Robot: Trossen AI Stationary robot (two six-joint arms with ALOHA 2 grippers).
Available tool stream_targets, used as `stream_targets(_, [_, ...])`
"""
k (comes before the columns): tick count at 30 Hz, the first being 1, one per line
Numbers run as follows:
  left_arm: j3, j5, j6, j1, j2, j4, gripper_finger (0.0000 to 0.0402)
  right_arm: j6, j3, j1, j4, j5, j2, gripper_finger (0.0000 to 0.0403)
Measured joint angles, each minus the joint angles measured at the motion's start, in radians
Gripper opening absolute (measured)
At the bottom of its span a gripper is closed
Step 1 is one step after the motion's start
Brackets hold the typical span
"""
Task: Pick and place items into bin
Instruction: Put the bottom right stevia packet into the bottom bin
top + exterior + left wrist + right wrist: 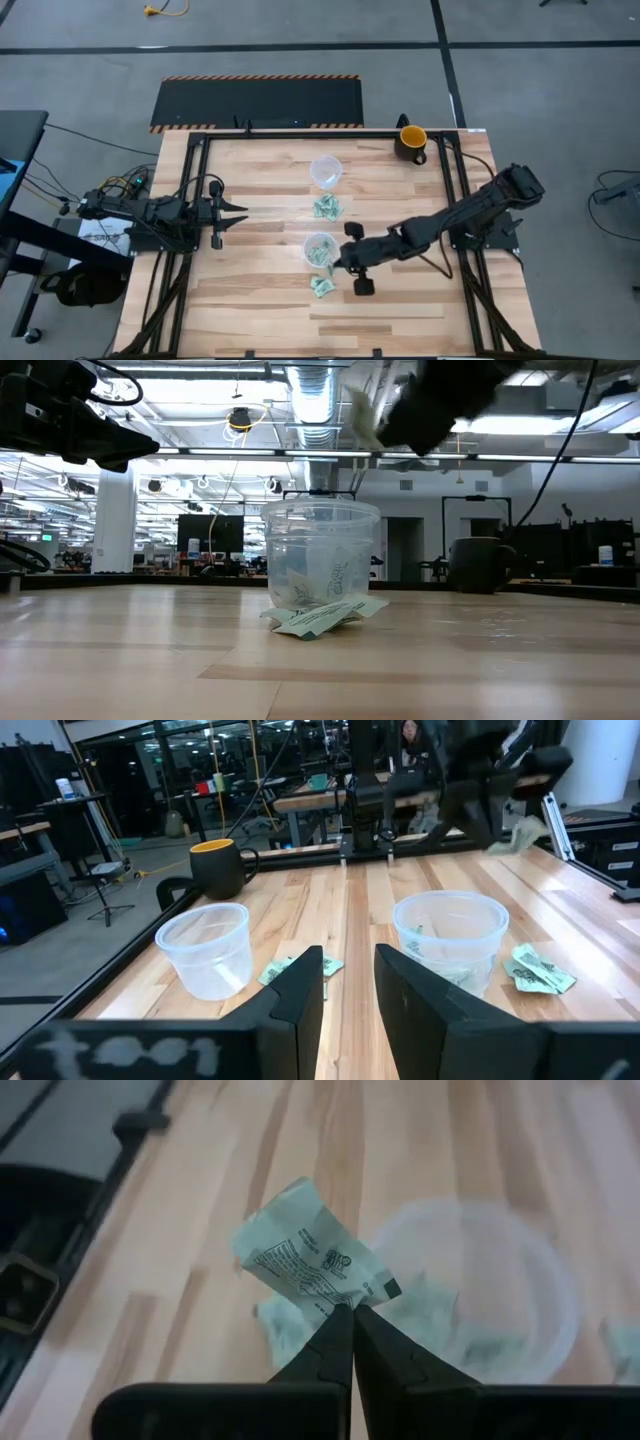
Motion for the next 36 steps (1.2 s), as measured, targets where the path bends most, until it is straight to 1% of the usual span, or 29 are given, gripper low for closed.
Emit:
stream_targets(6, [0.0,0.0,0.0,0.0,0.0,0.0,0.0084,-0.093,0.06,-0.063,-0.004,-0.005,0.039,0.0])
stream_targets(10, [0.0,0.0,0.0,0.0,0.0,0.0,0.0084,-0.11,0.077,-0.11,0.004,-0.006,0.07,0.0])
stream_targets(12, [0.0,-0.001,0.0,0.0,0.0,0.0,0.0084,-0.109,0.069,-0.127,-0.034,-0.007,0.073,0.0])
stream_targets(14, [0.0,0.0,0.0,0.0,0.0,0.0,0.0084,-0.105,0.075,-0.143,-0.006,-0.008,0.091,0.0])
stream_targets(17, [0.0,0.0,0.0,0.0,0.0,0.0,0.0084,-0.105,0.071,-0.154,-0.016,-0.008,0.103,0.0003])
stream_targets(20, [0.0,-0.001,0.0,0.0,0.0,0.0,0.0084,-0.11,0.072,-0.153,-0.003,-0.008,0.108,0.0015])
stream_targets(28, [0.0,0.0,0.0,0.0,0.0,0.0,0.0084,-0.111,0.072,-0.144,0.003,-0.008,0.11,0.0075])
stream_targets(31, [0.0,0.0,0.0,0.0,0.0,0.0,0.0084,-0.111,0.072,-0.139,0.001,-0.011,0.11,0.009])
stream_targets(36, [0.0,0.0,0.0,0.0,0.0,0.0,0.0084,-0.108,0.087,-0.095,0.006,-0.091,0.108,0.0098])
